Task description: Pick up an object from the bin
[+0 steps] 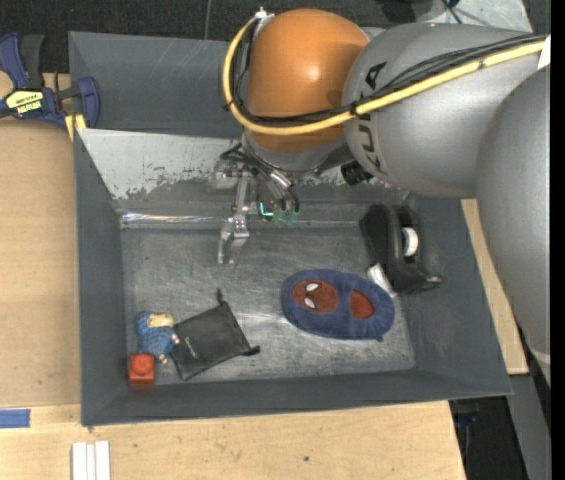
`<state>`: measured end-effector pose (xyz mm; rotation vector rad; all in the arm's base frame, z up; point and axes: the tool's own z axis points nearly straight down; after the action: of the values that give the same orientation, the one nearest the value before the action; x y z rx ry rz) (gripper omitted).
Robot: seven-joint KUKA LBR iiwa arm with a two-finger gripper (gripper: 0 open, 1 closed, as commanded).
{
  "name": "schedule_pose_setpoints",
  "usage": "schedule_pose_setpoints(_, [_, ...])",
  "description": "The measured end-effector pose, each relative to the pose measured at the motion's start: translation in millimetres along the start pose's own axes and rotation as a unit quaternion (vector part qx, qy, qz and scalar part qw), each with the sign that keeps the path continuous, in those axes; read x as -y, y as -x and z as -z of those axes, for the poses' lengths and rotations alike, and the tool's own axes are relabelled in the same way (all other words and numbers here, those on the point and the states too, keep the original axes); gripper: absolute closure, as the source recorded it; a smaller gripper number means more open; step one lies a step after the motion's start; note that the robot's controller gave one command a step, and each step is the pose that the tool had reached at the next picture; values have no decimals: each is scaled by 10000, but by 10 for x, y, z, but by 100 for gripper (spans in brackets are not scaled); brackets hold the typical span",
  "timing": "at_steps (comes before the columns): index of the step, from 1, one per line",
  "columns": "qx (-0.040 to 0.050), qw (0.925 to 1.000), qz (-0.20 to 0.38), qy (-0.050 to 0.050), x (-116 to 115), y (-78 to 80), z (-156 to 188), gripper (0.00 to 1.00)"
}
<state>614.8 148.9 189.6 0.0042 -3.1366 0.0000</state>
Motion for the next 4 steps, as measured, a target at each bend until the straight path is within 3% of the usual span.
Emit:
schedule_pose_setpoints(1, [-10,9997,-253,-18,690,-303,-841,0])
schedule_pose_setpoints(2, [61,9999,130,-5,1418,-15,-748,0])
schedule_pose_setpoints(3, [63,9950,994,-12,1684,-259,-288,0])
schedule_pose_setpoints(4, [34,9478,3189,15,1967,-142,-1090,0])
